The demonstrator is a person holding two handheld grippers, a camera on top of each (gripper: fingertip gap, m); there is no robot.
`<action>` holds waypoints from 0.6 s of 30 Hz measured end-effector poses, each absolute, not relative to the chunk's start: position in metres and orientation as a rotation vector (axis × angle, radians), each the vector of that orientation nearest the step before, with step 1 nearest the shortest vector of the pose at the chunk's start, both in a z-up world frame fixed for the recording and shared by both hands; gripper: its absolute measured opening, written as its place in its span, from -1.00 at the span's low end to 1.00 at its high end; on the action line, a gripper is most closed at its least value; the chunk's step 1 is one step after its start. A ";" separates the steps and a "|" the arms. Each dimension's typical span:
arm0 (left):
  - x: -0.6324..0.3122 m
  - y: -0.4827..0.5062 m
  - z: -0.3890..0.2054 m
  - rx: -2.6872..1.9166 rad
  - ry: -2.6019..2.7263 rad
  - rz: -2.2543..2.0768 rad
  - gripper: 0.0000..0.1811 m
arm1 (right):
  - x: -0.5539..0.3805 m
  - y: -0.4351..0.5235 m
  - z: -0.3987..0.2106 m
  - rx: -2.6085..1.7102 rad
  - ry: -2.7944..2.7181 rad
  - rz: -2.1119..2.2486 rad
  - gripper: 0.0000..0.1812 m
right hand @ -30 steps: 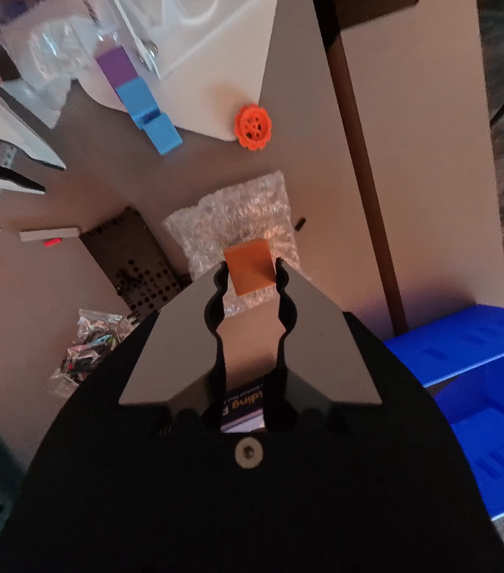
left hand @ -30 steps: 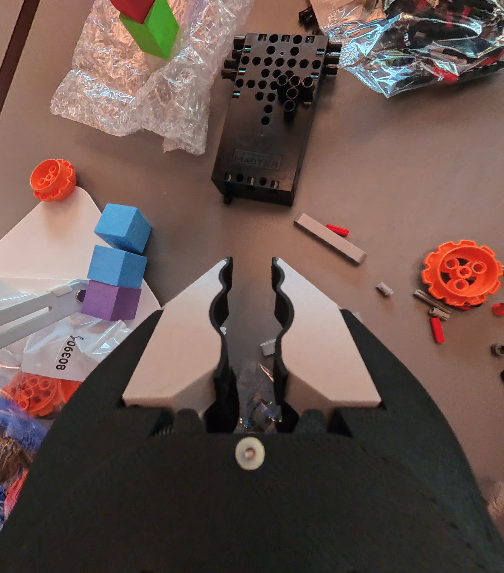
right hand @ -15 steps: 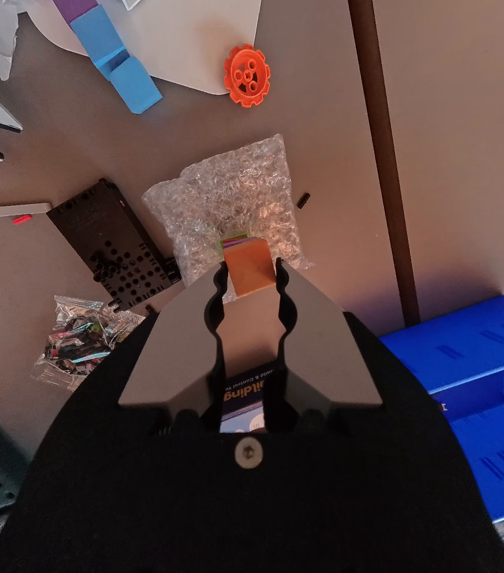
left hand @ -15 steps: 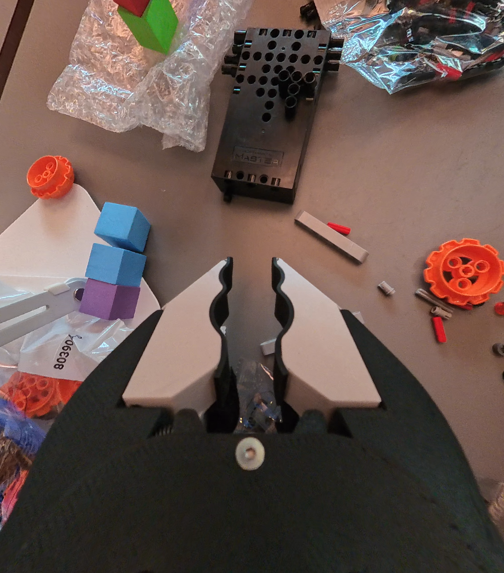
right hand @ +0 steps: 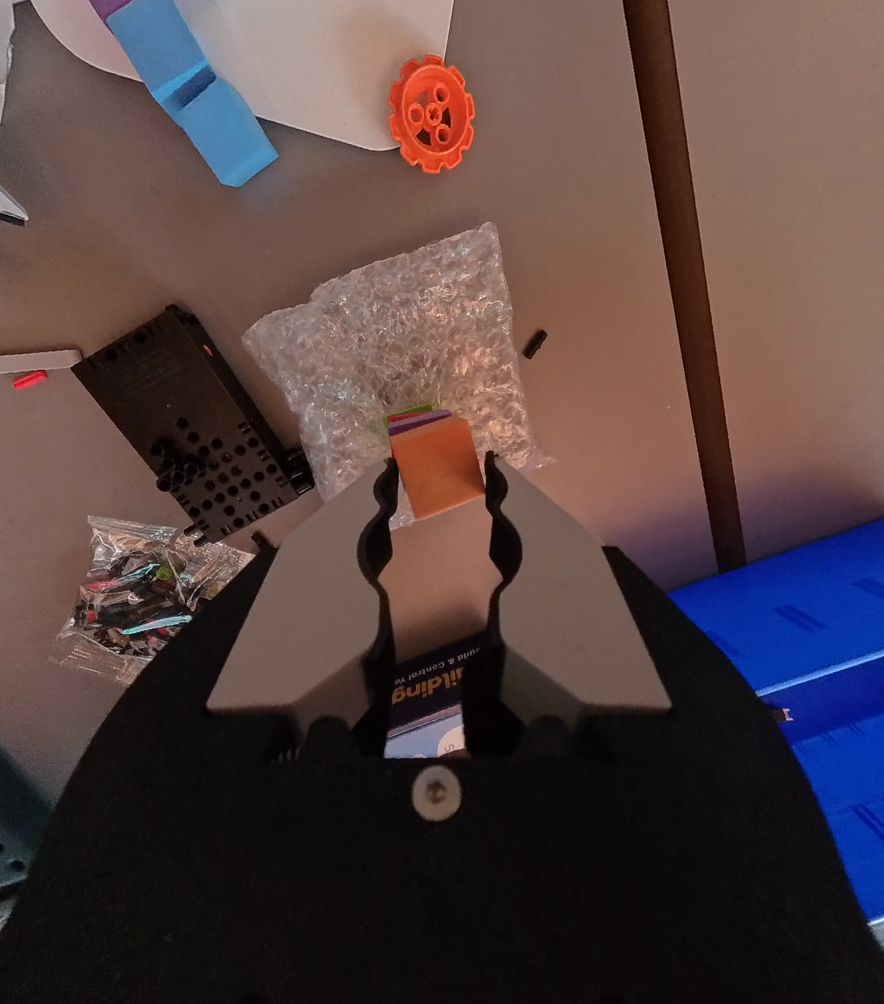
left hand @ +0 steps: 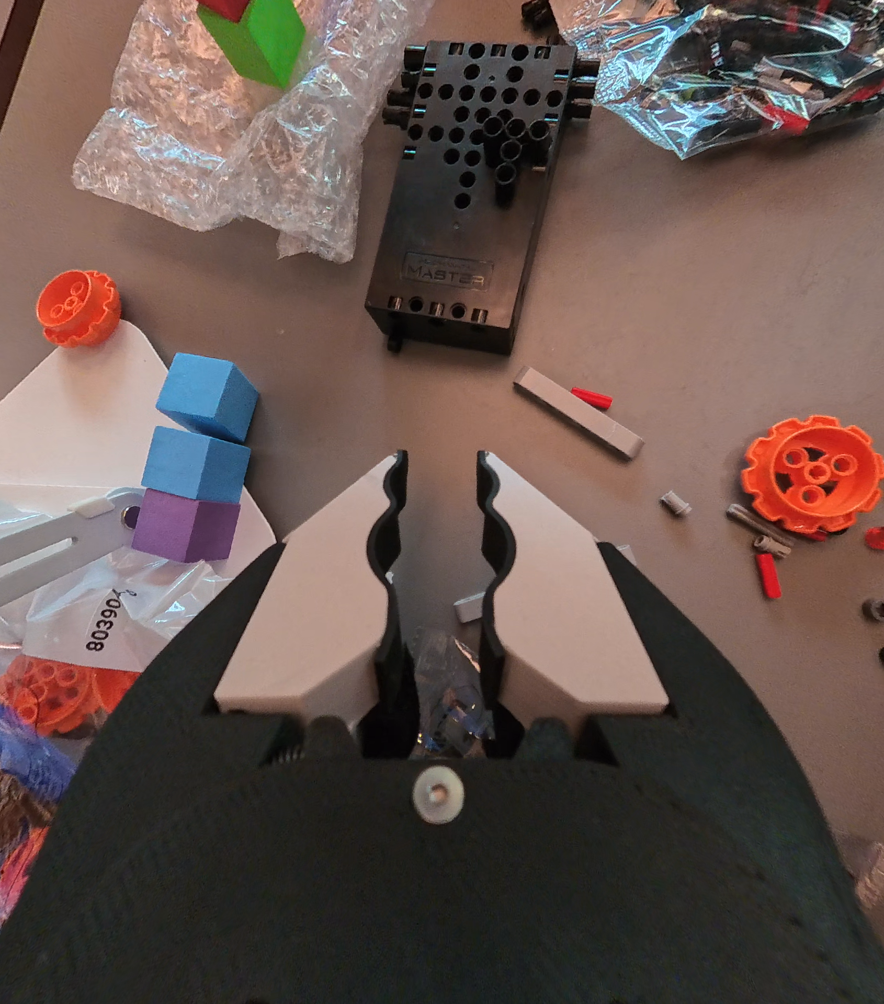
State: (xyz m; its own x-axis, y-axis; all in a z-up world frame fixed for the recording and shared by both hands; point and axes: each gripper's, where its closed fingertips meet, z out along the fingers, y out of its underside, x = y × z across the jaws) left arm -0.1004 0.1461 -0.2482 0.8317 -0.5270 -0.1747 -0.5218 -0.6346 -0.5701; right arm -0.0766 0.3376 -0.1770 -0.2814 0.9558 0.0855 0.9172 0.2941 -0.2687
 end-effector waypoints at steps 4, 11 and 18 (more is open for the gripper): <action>-0.100 0.146 -0.248 -2.382 0.763 -0.012 -0.74 | -0.077 0.336 -0.178 -1.727 -2.328 0.260 -0.61; -0.103 0.144 -0.245 -2.380 0.757 -0.009 -0.74 | -0.077 0.335 -0.156 -1.687 -2.265 0.260 -0.56; -0.109 0.139 -0.241 -2.388 0.731 -0.015 -0.75 | -0.098 0.248 -0.157 -1.468 -2.360 0.467 -0.63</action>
State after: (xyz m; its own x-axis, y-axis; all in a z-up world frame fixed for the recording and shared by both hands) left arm -0.1089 0.1387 -0.2411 0.8459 -0.5071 -0.1652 -0.4998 -0.6457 -0.5773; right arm -0.0982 0.2480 -0.1571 -0.4199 0.9023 0.0978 0.7970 0.4181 -0.4359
